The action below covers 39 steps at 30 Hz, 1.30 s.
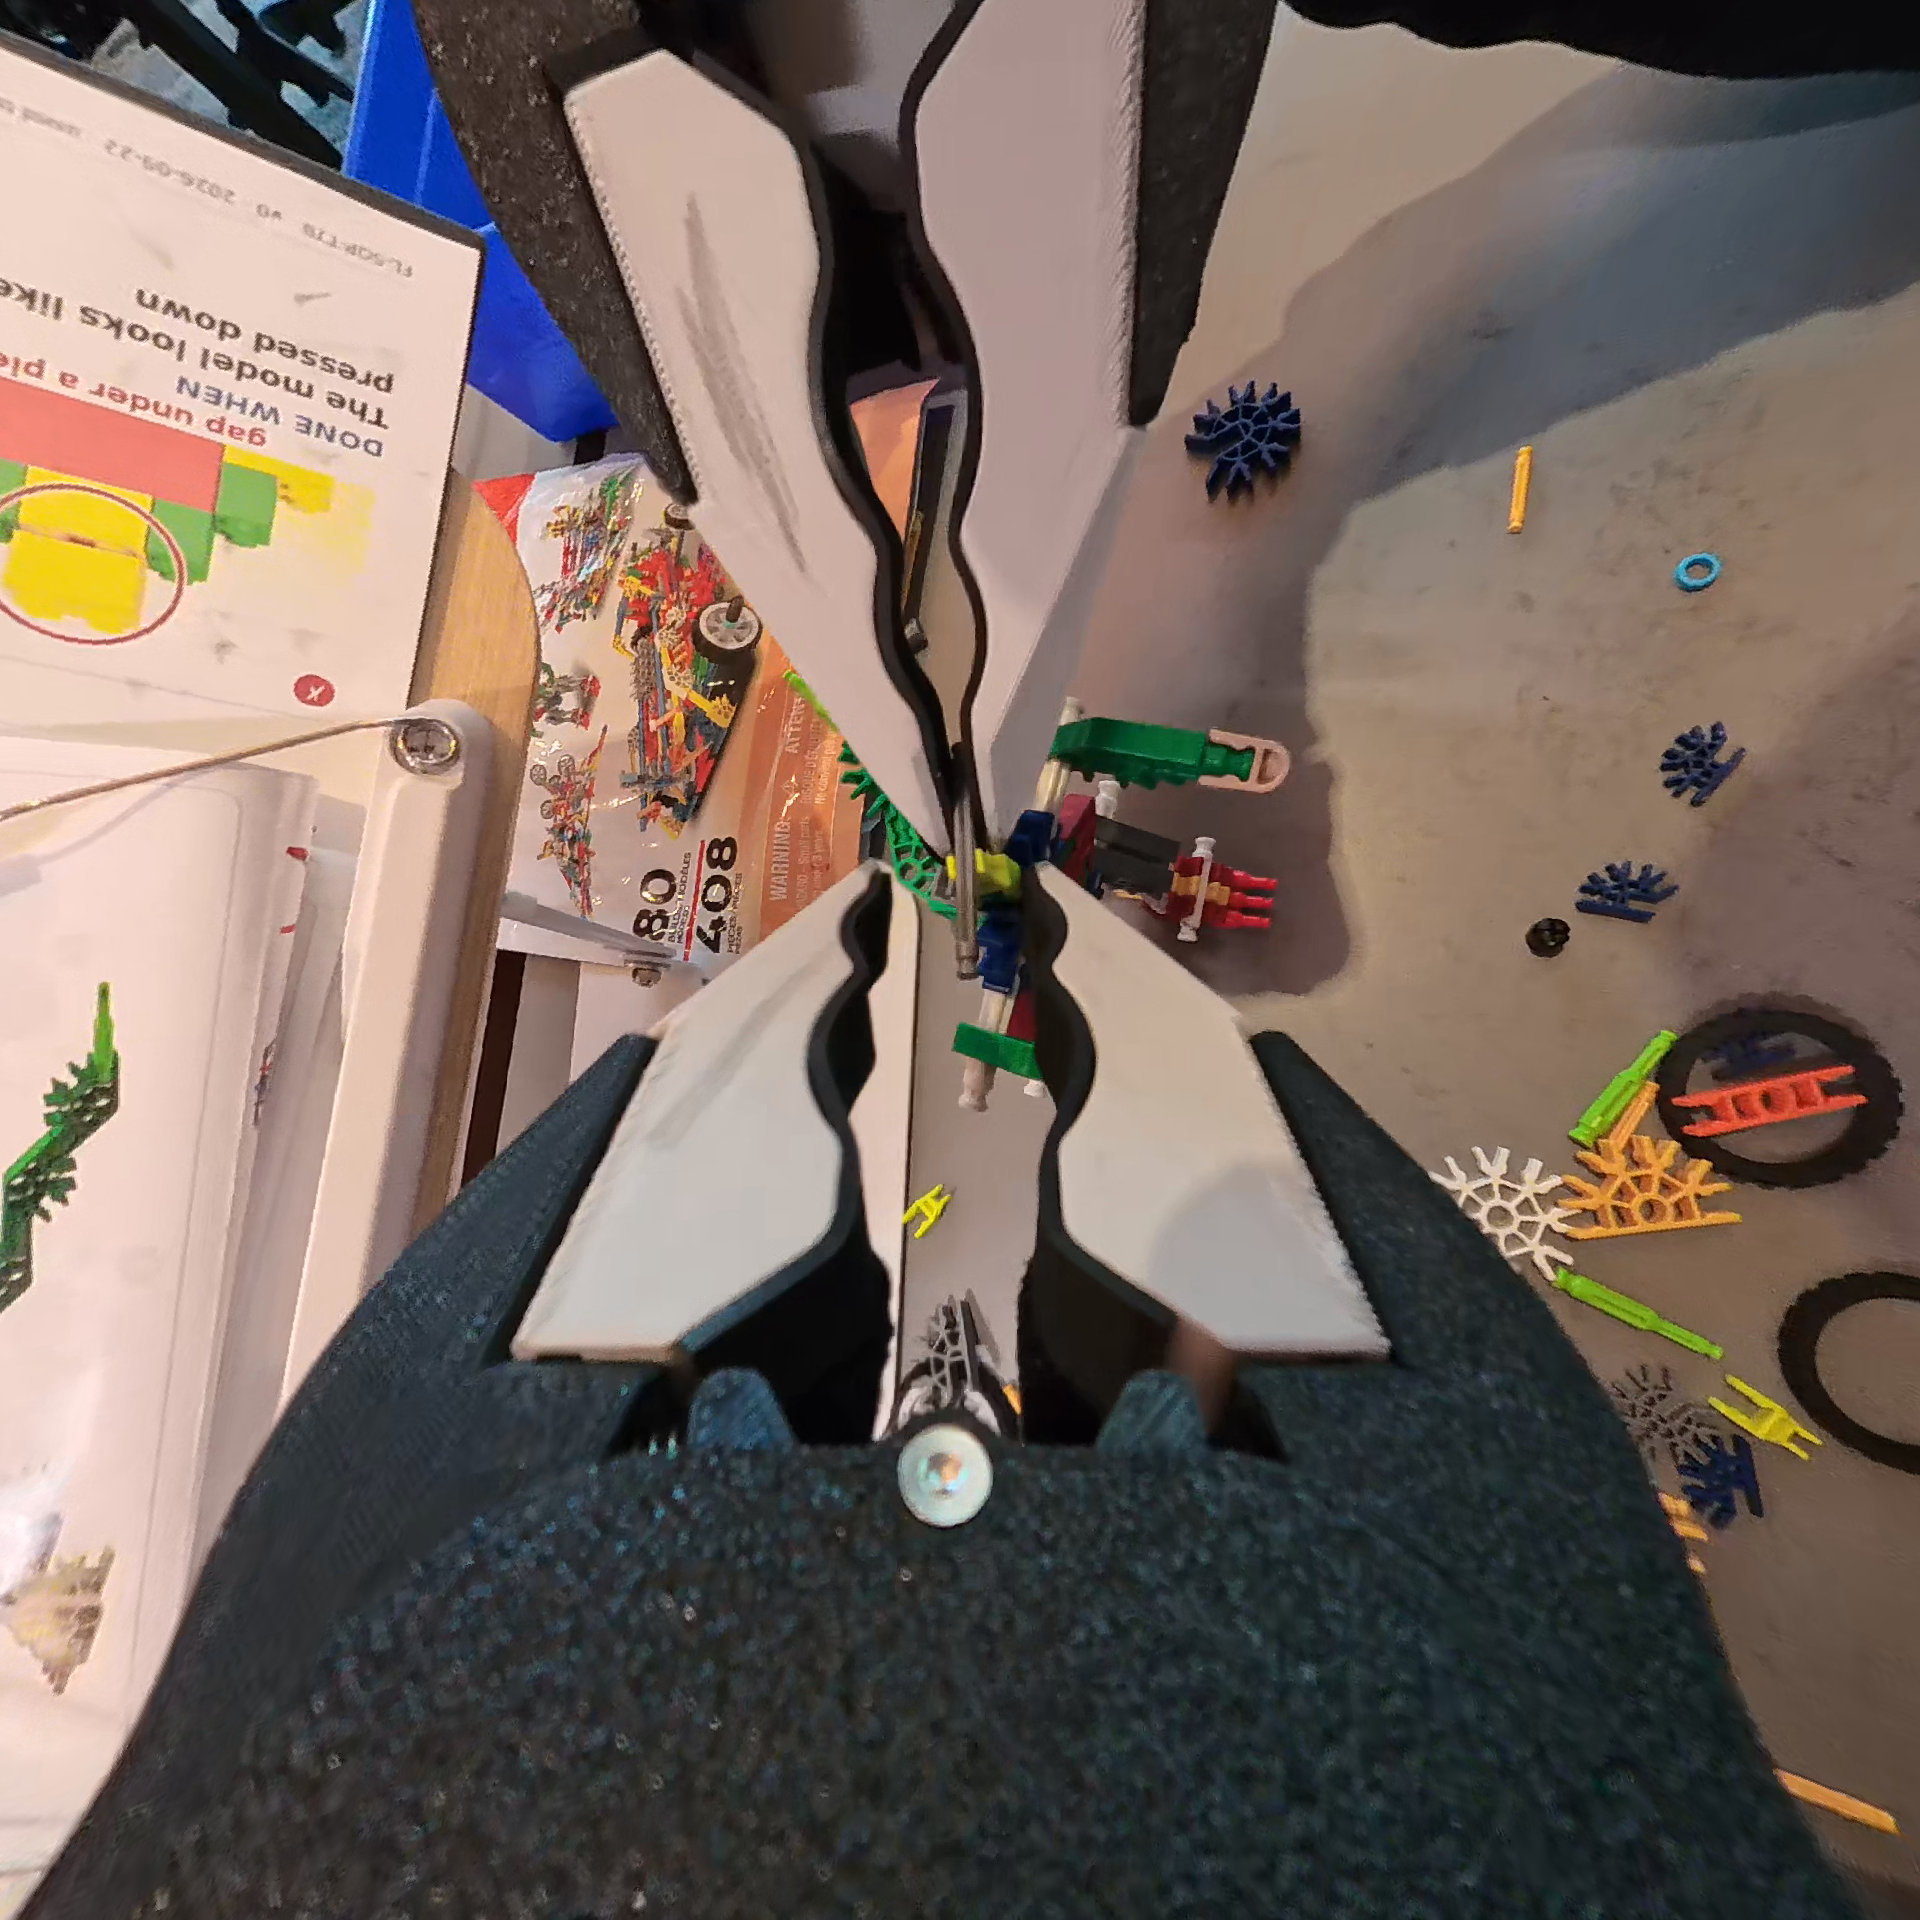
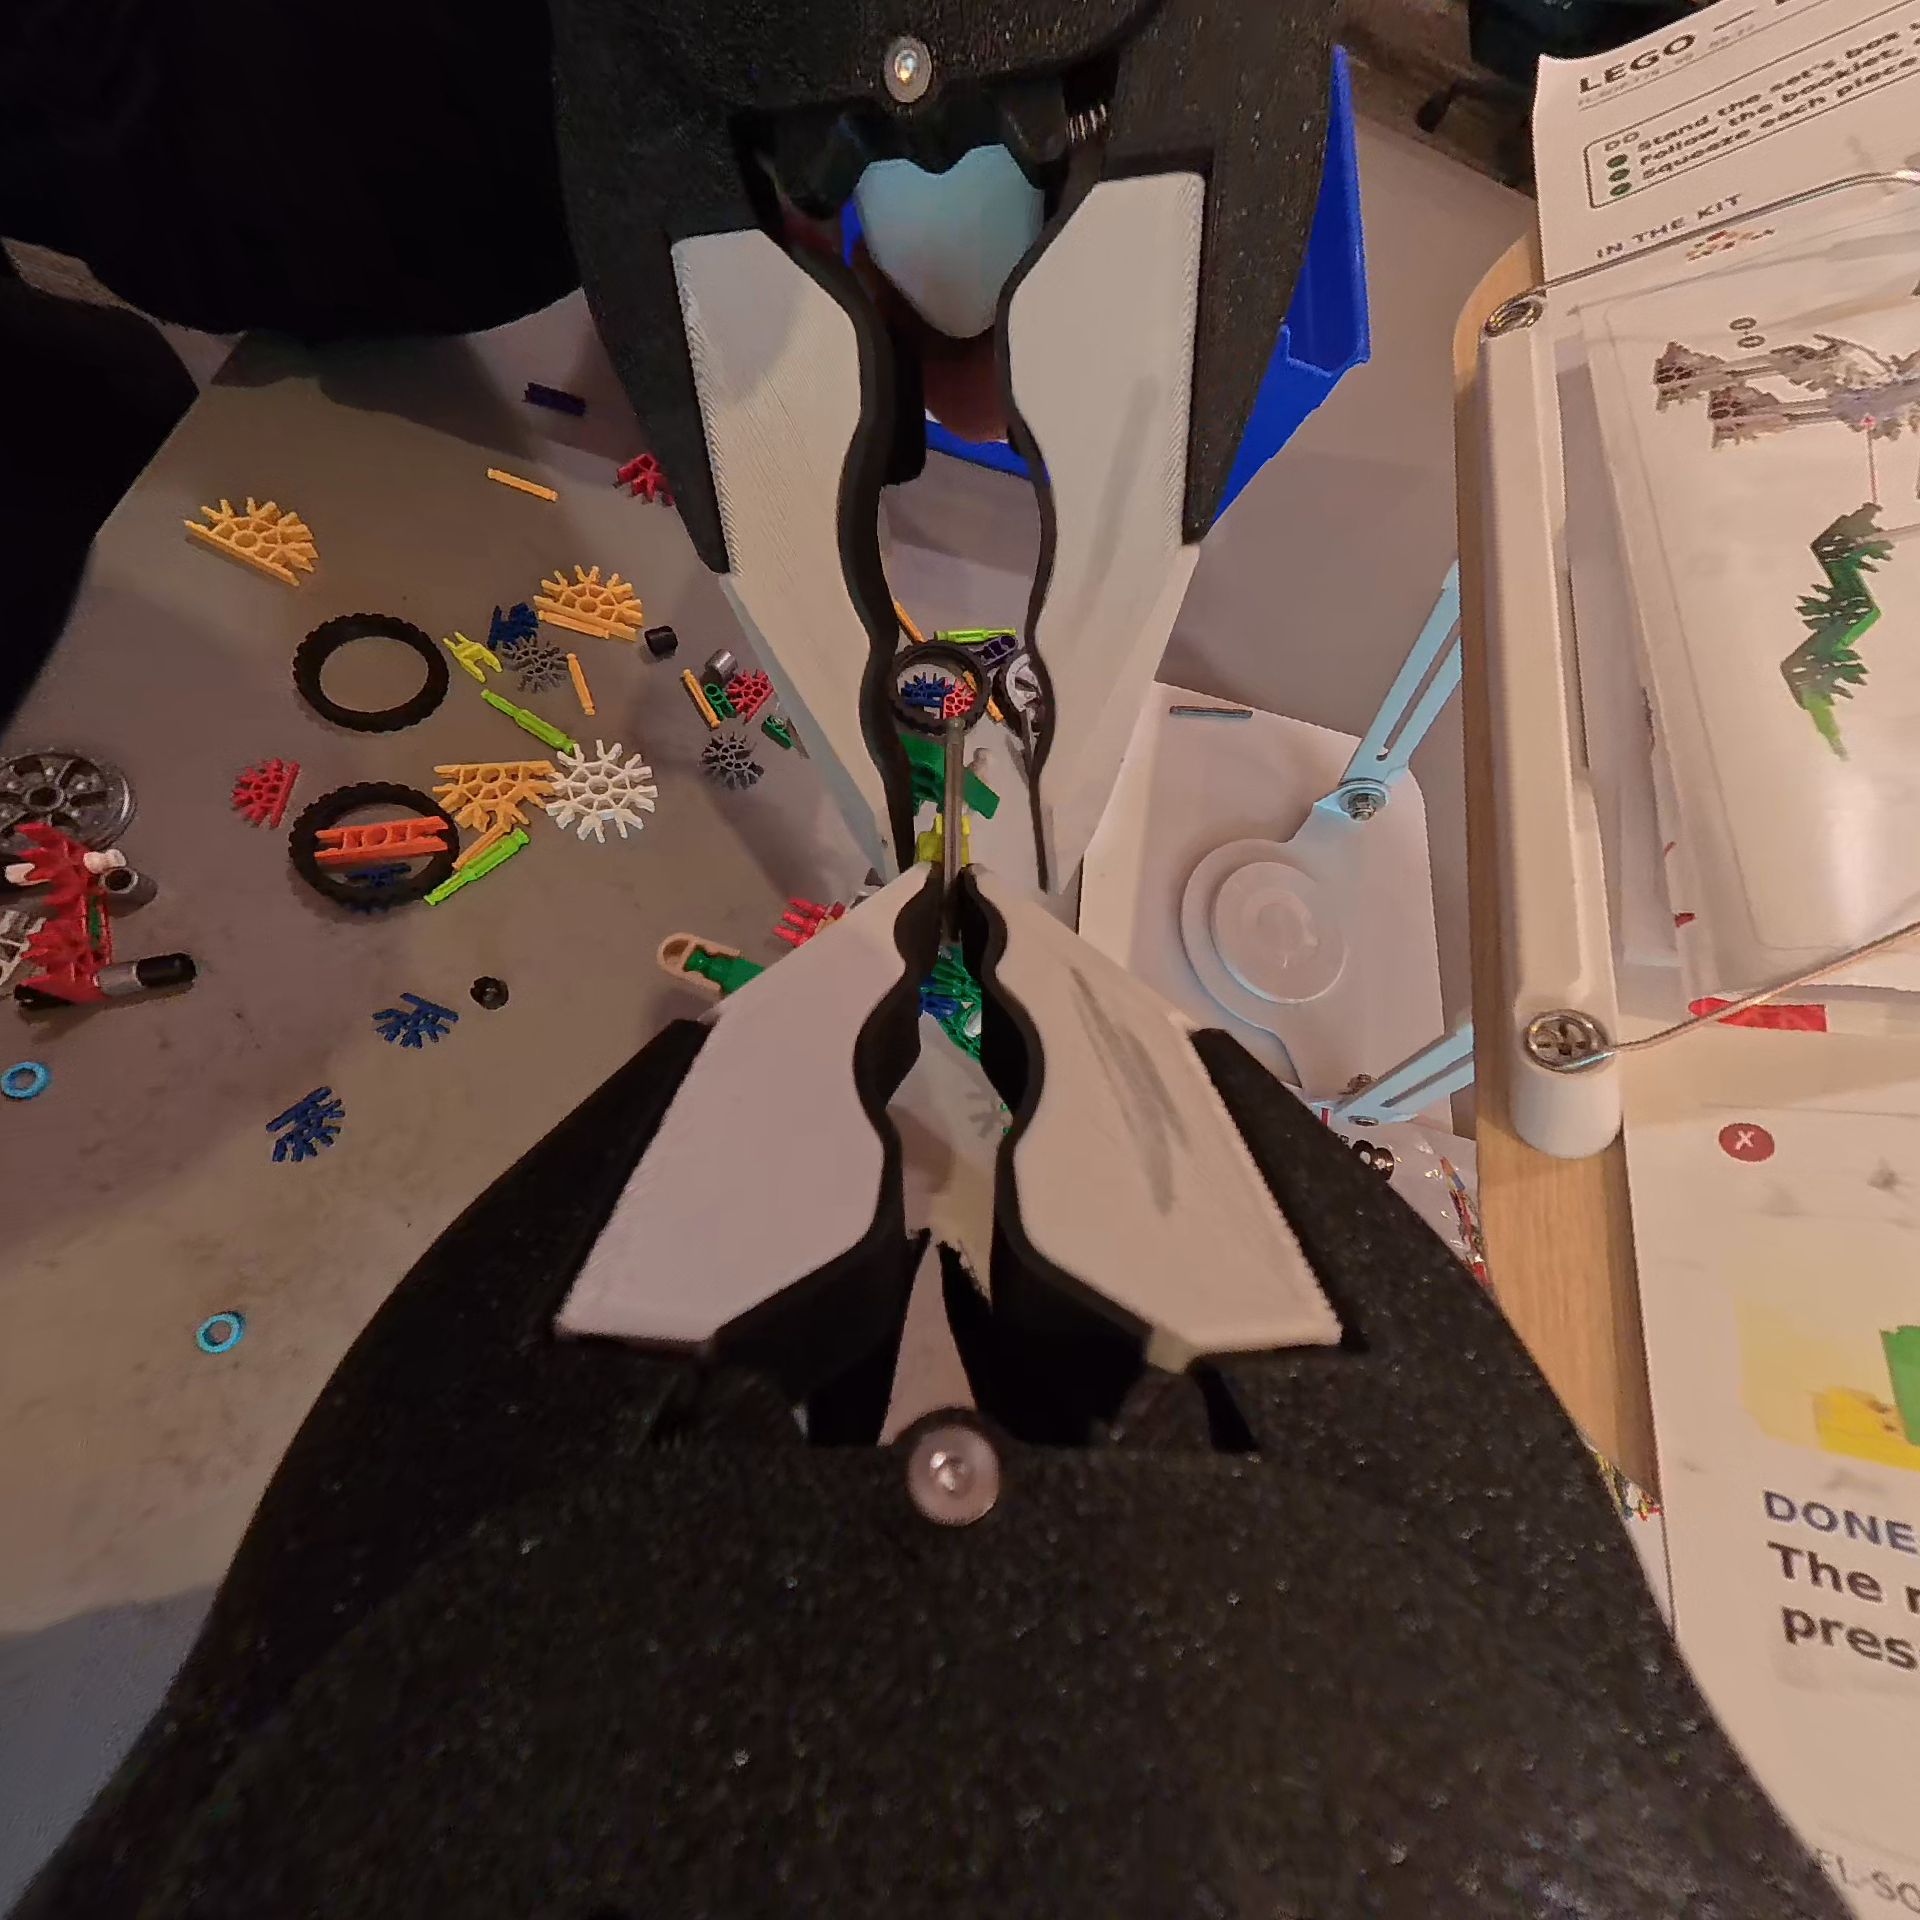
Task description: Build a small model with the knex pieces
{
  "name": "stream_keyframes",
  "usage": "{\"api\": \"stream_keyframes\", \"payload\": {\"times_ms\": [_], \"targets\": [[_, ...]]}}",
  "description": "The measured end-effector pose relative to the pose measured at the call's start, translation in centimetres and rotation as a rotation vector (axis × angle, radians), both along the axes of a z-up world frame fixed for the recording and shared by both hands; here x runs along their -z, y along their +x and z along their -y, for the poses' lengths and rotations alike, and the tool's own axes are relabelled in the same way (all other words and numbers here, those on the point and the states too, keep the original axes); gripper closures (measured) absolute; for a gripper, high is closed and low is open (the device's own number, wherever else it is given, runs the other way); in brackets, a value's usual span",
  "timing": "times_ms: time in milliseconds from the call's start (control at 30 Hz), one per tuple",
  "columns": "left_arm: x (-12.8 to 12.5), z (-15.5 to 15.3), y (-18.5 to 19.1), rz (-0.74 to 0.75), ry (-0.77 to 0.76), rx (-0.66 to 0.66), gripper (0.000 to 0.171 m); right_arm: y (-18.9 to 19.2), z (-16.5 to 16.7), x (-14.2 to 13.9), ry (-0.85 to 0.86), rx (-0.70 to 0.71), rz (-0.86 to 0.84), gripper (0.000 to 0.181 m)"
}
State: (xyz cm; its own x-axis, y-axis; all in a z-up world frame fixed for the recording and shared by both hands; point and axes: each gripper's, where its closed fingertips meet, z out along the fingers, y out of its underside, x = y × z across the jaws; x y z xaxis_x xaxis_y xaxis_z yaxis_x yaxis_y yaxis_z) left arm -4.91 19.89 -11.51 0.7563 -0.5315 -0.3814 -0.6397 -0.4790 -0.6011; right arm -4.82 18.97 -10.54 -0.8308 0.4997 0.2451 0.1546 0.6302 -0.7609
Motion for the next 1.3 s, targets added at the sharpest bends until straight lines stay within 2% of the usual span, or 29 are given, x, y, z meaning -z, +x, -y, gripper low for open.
{"api": "stream_keyframes", "payload": {"times_ms": [167, 567, 733, 1033, 1300], "targets": [[-0.6, 0.6, 0.0, -0.046, 0.007, -0.01, 0.15, -0.2, 0.1, 0.9, 0.041, 0.008, 0.014, 0.18], [-1.2, 1.0, -0.3, -0.066, 0.02, -0.023, 0.154, -0.5, 0.0, 0.8, 0.067, 0.027, -0.001, 0.18], [-2.5, 1.4, -0.1, -0.075, 0.064, -0.015, 0.162, -0.4, 0.1, 0.6, 0.076, 0.029, -0.008, 0.18], [-1.7, 1.7, -0.4, -0.092, 0.026, -0.014, 0.17, -0.5, 0.1, 0.5, 0.088, 0.039, -0.016, 0.18], [-1.3, 1.6, -0.6, -0.087, 0.012, -0.019, 0.171, -0.6, 0.1, 0.3, 0.093, 0.045, -0.027, 0.18]]}}
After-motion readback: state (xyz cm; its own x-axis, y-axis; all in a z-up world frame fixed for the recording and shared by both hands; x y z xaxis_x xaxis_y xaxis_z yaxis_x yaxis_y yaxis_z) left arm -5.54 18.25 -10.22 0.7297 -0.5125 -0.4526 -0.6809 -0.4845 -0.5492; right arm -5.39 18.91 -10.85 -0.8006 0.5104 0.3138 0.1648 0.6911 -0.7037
